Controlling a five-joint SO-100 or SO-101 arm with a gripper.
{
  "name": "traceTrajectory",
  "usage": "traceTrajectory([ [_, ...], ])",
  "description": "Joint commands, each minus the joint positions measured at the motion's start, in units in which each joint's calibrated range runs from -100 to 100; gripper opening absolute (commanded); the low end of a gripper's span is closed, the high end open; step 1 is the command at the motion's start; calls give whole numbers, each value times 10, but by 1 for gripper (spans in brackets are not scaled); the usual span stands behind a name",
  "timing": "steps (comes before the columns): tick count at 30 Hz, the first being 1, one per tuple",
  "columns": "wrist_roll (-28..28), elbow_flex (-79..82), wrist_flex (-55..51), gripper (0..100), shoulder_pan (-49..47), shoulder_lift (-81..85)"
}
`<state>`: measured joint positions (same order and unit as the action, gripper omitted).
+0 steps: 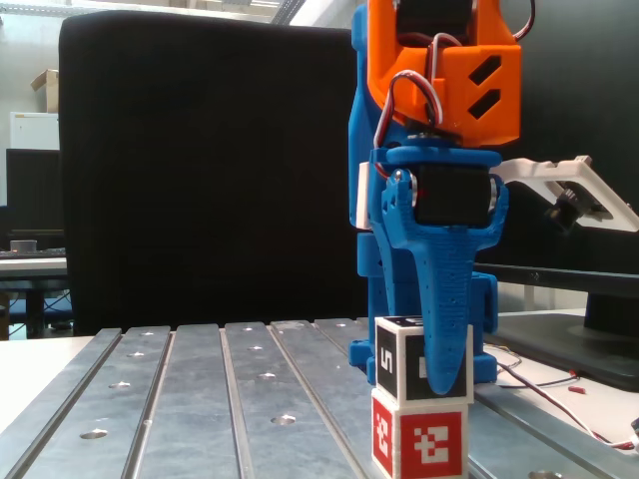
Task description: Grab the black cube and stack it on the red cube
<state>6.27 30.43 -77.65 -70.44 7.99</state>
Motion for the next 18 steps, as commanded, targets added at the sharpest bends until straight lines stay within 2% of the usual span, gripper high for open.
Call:
traceTrajectory([
  [1,4,-5,0,23,4,23],
  [15,4,-7,-5,24,4,30],
  [18,5,-8,-5,27,4,30],
])
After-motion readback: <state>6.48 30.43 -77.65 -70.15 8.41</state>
